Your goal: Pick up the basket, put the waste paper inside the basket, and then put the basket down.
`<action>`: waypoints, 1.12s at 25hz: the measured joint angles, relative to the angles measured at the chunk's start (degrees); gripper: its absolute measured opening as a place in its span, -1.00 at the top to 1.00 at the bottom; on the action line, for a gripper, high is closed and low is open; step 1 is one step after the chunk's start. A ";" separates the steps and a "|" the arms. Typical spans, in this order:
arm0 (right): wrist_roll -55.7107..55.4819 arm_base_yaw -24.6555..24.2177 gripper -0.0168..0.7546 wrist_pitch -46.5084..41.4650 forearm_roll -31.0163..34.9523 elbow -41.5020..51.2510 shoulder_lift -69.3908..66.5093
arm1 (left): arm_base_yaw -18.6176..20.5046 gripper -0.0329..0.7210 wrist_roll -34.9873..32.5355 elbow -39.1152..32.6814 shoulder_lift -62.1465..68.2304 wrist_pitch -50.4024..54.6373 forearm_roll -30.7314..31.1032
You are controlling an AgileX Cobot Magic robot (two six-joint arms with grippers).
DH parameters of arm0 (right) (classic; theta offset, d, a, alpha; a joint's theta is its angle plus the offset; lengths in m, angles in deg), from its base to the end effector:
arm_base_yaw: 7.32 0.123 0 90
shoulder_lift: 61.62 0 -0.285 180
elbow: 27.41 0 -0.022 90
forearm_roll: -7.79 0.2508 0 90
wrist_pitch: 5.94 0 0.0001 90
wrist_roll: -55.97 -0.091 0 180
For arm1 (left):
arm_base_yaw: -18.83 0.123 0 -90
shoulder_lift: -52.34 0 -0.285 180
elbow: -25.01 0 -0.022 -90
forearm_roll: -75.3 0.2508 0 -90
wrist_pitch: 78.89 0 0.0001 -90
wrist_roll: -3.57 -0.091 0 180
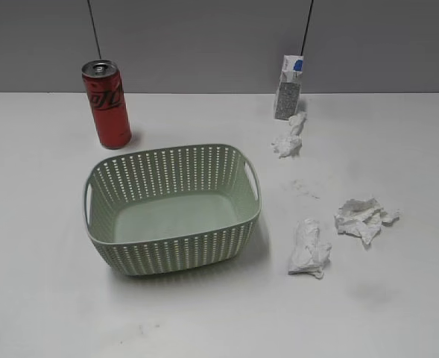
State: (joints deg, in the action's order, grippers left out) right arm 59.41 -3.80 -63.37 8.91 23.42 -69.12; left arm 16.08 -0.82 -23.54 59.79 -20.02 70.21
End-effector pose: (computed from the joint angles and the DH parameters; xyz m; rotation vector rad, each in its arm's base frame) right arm 0.0012 0.0016 0.2710 -0.1225 2.0166 0.0242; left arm -0.0050 -0.0067 0.2803 0.1274 1.9988 -0.0873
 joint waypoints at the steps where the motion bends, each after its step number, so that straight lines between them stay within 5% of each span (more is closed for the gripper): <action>1: 0.00 0.00 -0.50 0.00 0.00 0.00 0.00 | 0.00 -0.50 0.00 0.00 0.00 0.00 0.00; 18: 0.00 0.00 -0.50 0.00 0.00 0.00 0.00 | 0.00 -0.49 0.00 0.05 0.51 -0.30 -2.11; 28: 0.00 0.00 -0.50 0.00 0.00 0.00 0.00 | -0.69 -0.46 0.00 2.11 22.47 -7.15 -7.74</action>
State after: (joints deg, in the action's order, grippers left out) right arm 59.41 -3.80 -63.37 8.91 23.42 -69.12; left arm 15.39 -0.82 -21.43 82.27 -27.17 62.47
